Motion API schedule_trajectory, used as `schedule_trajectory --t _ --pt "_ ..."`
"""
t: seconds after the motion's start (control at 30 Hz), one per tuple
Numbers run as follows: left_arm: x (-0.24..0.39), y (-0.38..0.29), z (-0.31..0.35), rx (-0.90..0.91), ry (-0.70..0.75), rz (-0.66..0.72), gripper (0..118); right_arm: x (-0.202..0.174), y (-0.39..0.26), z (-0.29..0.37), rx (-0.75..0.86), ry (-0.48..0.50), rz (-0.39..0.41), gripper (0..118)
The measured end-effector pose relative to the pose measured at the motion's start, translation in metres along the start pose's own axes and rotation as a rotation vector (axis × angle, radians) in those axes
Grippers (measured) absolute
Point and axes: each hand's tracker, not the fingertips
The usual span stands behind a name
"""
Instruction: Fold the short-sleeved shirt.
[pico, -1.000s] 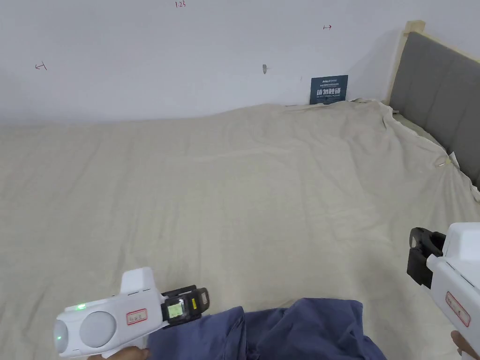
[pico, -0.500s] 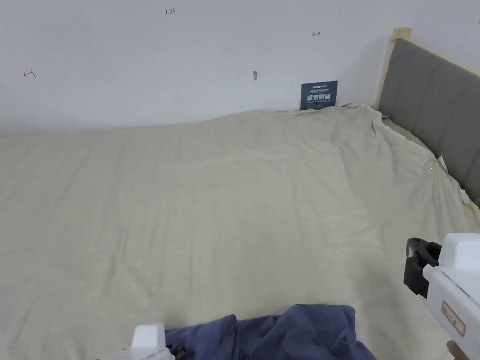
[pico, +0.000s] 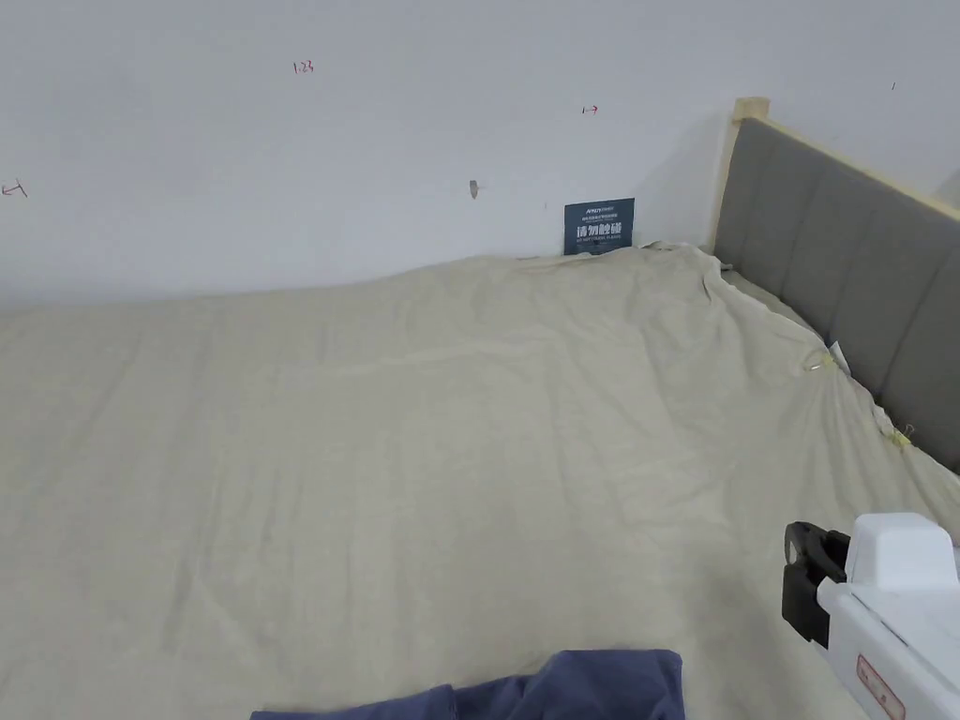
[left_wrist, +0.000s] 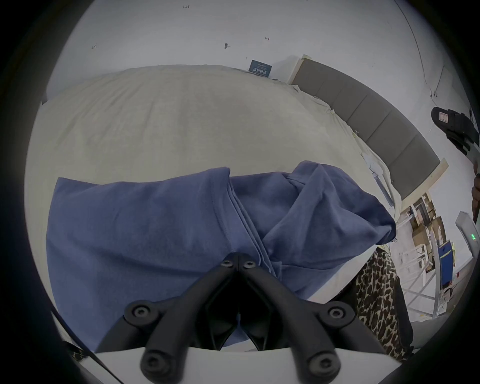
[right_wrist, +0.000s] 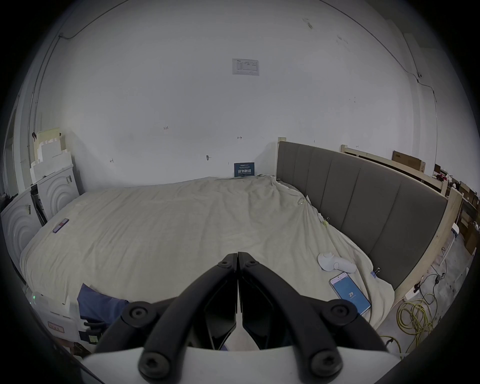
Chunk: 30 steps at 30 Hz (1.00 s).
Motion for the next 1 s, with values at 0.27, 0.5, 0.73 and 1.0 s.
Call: schedule_trajectory --t 0.27,0.5,0.73,1.0 --pt "-0.057 0.026 0.073 0.090 -0.136 0.099 0 -0.010 0.006 0.004 0.014 0.011 -0.005 0" --pt "-0.153 0.038 0.115 0.096 -0.134 0.271 12 -0.022 0.006 0.001 0.016 0.033 0.004 0" --pt "-0.196 0.029 0.091 -0.007 -0.103 0.376 101 -0.031 0.001 -0.005 0.002 0.055 0.012 0" --pt "-0.185 0.017 0.053 -0.074 -0.123 0.360 89 -0.030 0.002 -0.004 -0.006 0.047 0.017 0"
